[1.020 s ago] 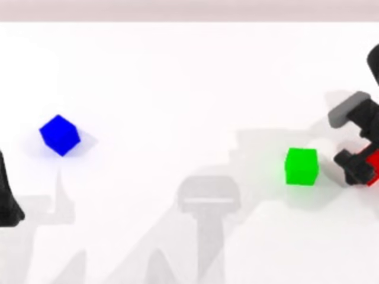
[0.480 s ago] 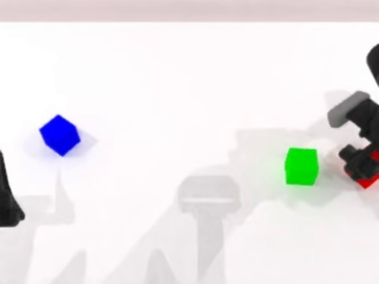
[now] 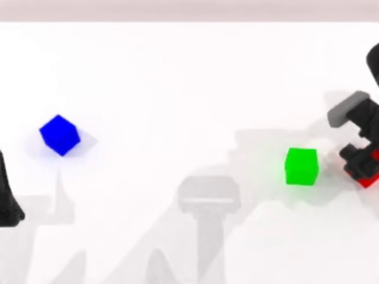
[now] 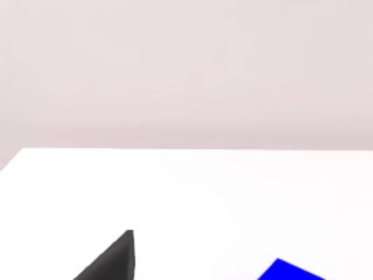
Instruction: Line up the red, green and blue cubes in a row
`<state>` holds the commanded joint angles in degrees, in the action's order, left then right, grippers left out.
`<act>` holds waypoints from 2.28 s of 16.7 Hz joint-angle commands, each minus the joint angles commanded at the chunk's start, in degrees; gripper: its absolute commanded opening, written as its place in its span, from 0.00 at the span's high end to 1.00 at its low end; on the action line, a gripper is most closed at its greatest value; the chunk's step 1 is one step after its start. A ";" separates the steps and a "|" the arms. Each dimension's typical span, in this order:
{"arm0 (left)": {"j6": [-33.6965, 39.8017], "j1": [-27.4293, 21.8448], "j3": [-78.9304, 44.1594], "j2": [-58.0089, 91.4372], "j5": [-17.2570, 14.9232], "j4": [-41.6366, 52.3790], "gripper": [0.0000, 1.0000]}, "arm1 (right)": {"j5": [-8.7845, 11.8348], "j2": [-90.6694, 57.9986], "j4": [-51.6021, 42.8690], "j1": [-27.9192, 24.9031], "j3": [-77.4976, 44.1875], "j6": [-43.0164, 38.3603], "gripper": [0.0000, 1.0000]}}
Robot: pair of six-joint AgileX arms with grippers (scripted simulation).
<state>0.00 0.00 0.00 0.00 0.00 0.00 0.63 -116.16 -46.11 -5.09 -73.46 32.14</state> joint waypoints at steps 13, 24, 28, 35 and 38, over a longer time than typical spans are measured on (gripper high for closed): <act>0.00 0.00 0.00 0.00 0.00 0.00 0.00 | 0.05 5.37 -14.29 -0.30 -8.68 0.01 1.00; 0.00 0.00 0.00 0.00 0.00 0.00 0.00 | -0.77 -9.39 -25.08 -20.74 -32.05 -36.27 1.00; 0.00 0.00 0.00 0.00 0.00 0.00 0.00 | -1.00 -16.30 -30.48 -32.26 -43.56 -58.64 1.00; 0.00 0.00 0.00 0.00 0.00 0.00 0.00 | -1.77 -22.44 -35.56 -46.59 -57.37 -83.72 1.00; 0.00 0.00 0.00 0.00 0.00 0.00 0.00 | -1.91 -22.81 -35.89 -47.86 -58.59 -85.56 1.00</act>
<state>0.00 0.00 0.00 0.00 0.00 0.00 -1.28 -138.97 -82.00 -52.95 -132.05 -53.42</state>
